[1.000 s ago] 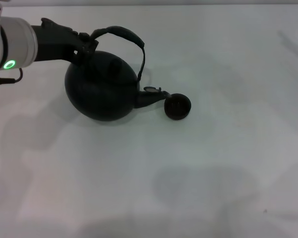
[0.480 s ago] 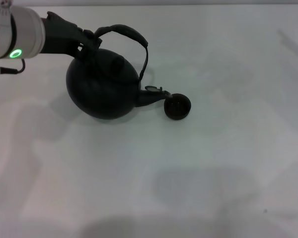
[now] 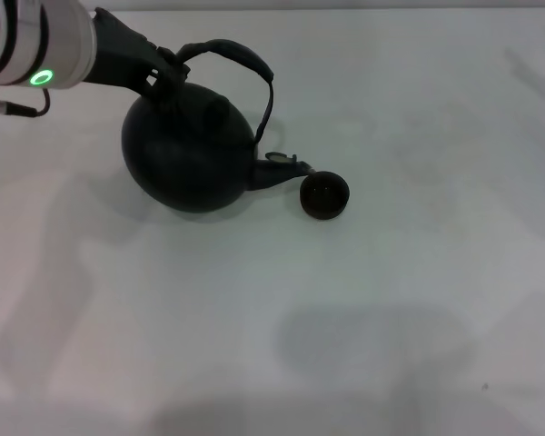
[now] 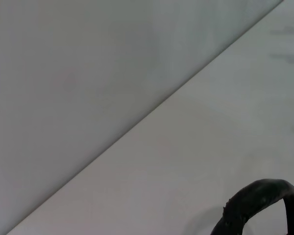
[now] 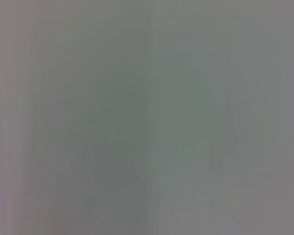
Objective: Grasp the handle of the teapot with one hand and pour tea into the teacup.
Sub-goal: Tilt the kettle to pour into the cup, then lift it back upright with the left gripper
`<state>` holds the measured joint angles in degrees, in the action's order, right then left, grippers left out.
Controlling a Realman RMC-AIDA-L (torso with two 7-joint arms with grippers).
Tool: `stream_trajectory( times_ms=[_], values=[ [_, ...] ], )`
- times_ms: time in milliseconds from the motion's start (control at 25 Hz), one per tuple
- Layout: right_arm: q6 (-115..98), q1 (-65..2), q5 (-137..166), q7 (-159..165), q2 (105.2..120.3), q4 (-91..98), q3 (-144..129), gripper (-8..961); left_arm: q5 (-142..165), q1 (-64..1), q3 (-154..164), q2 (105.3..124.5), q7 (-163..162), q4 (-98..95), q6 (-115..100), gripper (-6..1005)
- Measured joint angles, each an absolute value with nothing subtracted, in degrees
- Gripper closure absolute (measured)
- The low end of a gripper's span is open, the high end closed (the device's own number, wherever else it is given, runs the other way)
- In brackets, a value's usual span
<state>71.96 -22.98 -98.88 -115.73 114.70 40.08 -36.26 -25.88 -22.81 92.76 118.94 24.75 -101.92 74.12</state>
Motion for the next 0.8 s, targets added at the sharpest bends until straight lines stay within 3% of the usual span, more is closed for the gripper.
stream_trajectory(
  times_ms=[800],
  values=[
    [70.45, -23.73, -98.47, -116.1, 114.78, 40.08, -36.29, 83, -24.88, -27.51, 92.72, 118.91, 24.38, -101.41, 78.34, 844]
  ],
)
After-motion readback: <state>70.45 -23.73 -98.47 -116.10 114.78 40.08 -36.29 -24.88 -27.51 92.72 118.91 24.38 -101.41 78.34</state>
